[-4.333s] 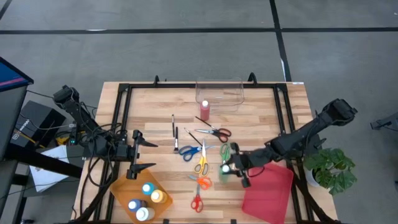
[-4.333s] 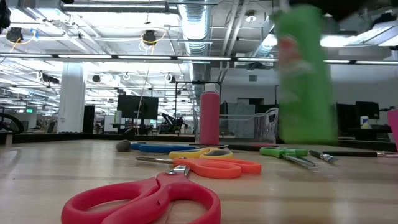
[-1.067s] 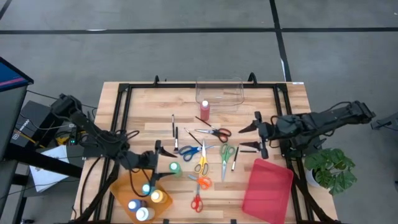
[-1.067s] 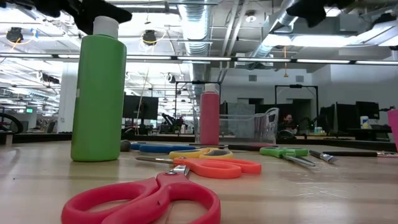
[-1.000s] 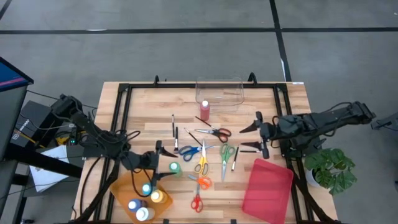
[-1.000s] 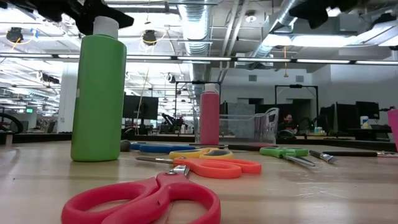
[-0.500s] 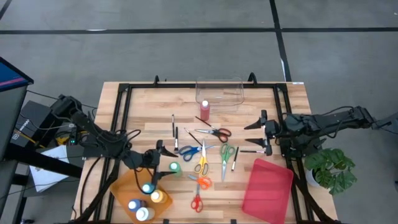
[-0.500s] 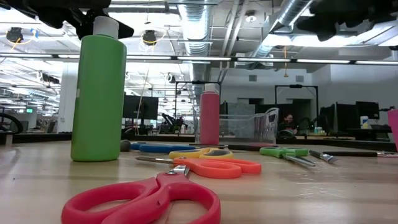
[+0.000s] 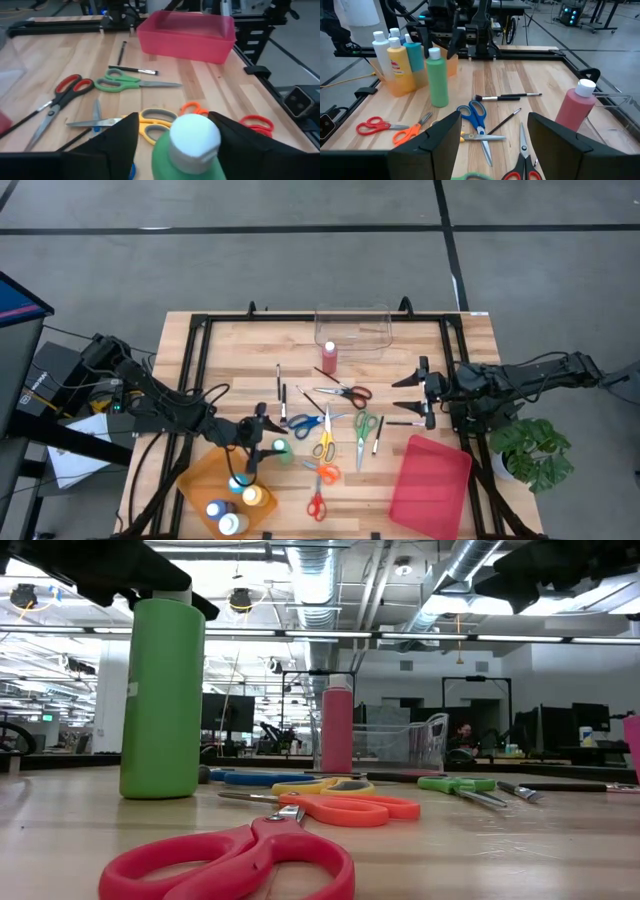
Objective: Pick & Place Paint Supplies
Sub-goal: Put the green paint bottle into the orange bin
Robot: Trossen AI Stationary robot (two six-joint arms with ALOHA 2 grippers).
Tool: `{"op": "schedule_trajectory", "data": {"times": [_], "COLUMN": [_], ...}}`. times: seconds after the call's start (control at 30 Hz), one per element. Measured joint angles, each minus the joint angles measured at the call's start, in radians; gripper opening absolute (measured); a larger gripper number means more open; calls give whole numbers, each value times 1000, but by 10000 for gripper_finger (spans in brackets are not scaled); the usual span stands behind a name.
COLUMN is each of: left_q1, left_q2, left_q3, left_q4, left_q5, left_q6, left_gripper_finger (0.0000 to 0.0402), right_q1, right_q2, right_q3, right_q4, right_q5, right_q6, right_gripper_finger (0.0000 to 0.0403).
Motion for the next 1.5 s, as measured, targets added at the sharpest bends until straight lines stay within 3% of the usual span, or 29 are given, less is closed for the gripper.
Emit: {"op": "schedule_trajectory", "data": {"times": [0.33,0.57,0.8,0.97,1.17,1.5], "left_q1": [0,0,0,0,-1,-102], "left_q2": [0,-6,-148,-305,-472,-553], "left_q3": [0,-2,21,66,104,243], "left_q4": [0,-4,-8,-231,-559,-836], "left_q5": [7,-11,-15,-55,-90,-121], "left_q6": [-3,10,144,168,4,-145], "left_gripper_finger": [114,114,114,114,114,115], "right_q1": [0,0,0,0,0,0], "right_q2": [0,0,0,0,1,0], "right_q3": [0,0,0,0,0,0], "right_q4": [0,-2,-6,-6,-9,-13], "right_q5": [0,0,0,0,0,0], "right_q6": [0,0,0,12,12,13], "right_gripper_finger": [226,226,226,226,226,226]}}
